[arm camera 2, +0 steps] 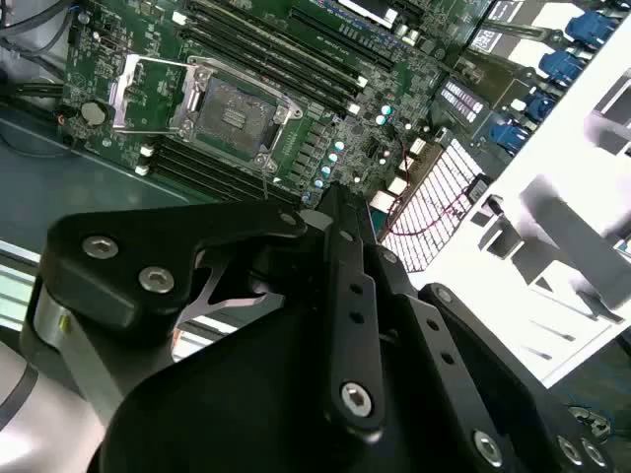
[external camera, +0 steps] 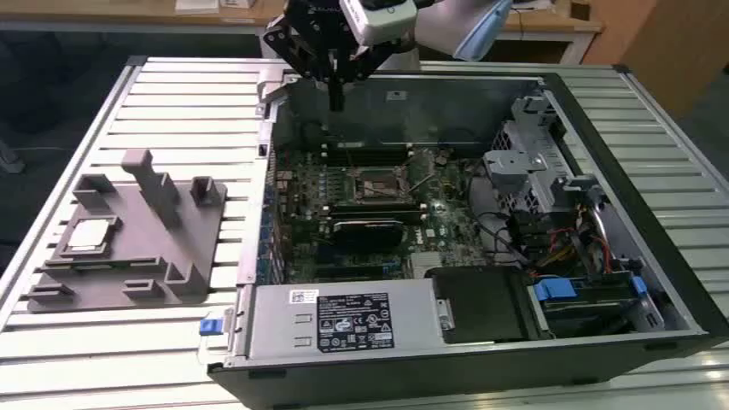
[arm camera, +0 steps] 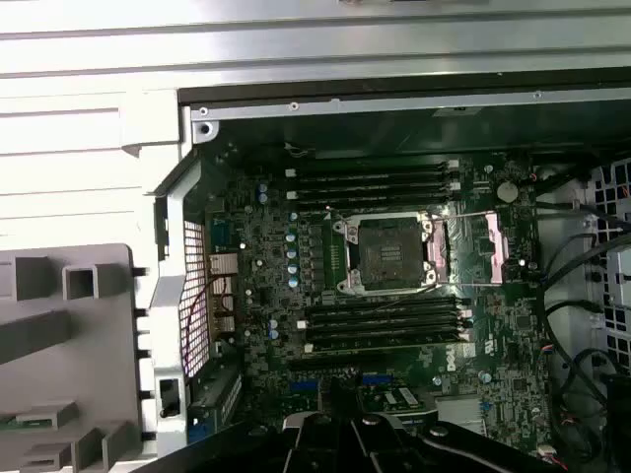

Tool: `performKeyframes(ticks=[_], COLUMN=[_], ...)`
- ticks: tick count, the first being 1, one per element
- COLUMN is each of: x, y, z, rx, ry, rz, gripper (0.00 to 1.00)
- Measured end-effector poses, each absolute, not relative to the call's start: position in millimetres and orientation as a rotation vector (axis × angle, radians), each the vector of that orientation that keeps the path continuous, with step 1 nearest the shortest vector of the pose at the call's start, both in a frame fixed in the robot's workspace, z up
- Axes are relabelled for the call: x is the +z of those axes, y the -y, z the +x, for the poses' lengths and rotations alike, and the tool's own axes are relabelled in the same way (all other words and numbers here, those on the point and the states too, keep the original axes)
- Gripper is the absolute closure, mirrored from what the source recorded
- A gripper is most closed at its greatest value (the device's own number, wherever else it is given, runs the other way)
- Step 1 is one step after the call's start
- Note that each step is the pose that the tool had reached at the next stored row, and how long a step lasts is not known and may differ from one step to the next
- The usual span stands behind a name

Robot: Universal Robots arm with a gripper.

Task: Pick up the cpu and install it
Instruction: 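Reach for the cpu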

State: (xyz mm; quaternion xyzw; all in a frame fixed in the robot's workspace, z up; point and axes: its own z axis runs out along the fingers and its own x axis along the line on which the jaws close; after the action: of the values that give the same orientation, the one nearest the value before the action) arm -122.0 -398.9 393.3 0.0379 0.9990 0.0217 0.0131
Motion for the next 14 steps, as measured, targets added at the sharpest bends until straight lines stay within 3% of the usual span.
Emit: performKeyframes(ticks=[14], x=[393.3], y=[399.0], z=[-127.4], rx=[0.068], ry=[-3.112], rz=[0.118], gripper=[0.89])
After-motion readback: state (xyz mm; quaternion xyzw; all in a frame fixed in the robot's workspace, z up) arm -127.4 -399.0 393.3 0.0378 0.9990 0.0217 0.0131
